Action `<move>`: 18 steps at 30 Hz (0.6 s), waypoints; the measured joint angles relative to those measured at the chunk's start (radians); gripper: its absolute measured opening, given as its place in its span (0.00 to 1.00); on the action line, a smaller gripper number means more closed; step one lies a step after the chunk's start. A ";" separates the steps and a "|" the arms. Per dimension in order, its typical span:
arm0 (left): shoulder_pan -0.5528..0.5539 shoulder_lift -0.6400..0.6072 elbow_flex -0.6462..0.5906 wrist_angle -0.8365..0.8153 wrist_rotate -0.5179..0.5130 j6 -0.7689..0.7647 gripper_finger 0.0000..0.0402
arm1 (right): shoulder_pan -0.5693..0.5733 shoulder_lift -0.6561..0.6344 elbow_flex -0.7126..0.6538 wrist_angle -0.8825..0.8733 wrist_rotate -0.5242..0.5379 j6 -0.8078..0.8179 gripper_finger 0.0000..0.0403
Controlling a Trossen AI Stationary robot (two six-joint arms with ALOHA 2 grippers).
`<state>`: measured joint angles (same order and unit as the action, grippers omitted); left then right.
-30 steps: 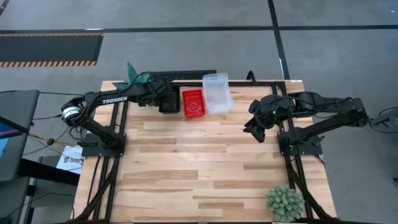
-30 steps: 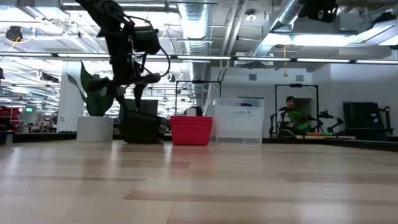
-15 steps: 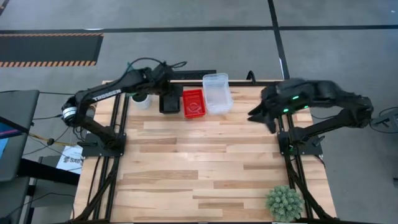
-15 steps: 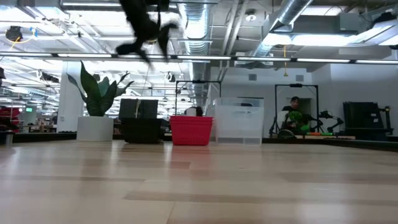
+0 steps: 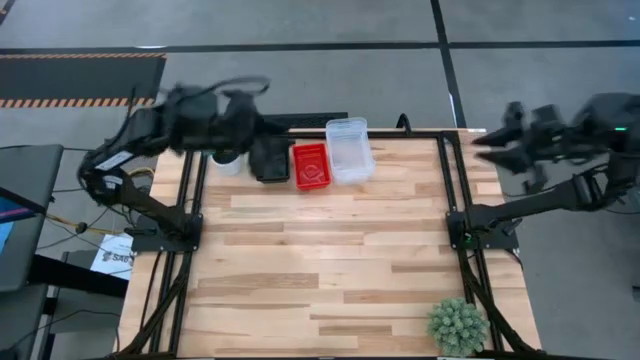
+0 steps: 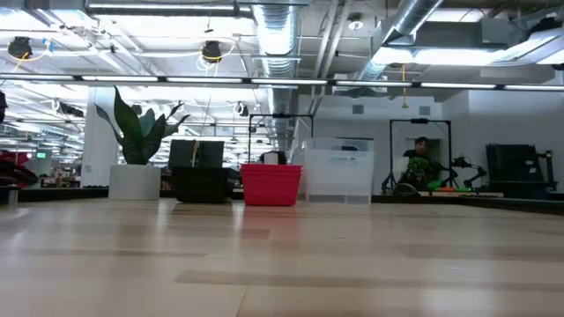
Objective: Stack baskets by color
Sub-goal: Return to Home Position
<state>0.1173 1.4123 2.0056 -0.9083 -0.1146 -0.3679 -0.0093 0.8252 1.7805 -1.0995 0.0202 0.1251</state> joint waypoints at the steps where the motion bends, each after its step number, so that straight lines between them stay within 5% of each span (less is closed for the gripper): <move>1: -0.033 -0.016 0.000 0.009 -0.027 0.027 0.49 | 0.000 -0.045 -0.026 0.009 0.034 0.014 0.39; 8: -0.268 -0.175 -0.165 0.103 -0.289 0.087 0.49 | 0.000 -0.396 -0.395 0.266 0.064 0.088 0.38; 18: -0.433 -0.643 -0.904 0.641 -0.286 0.090 0.49 | 0.000 -0.824 -0.912 0.546 0.091 0.240 0.39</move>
<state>-0.3157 0.7691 1.1012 -0.2671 -0.4002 -0.2776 -0.0093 0.0011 0.8683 -0.5537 0.1115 0.3649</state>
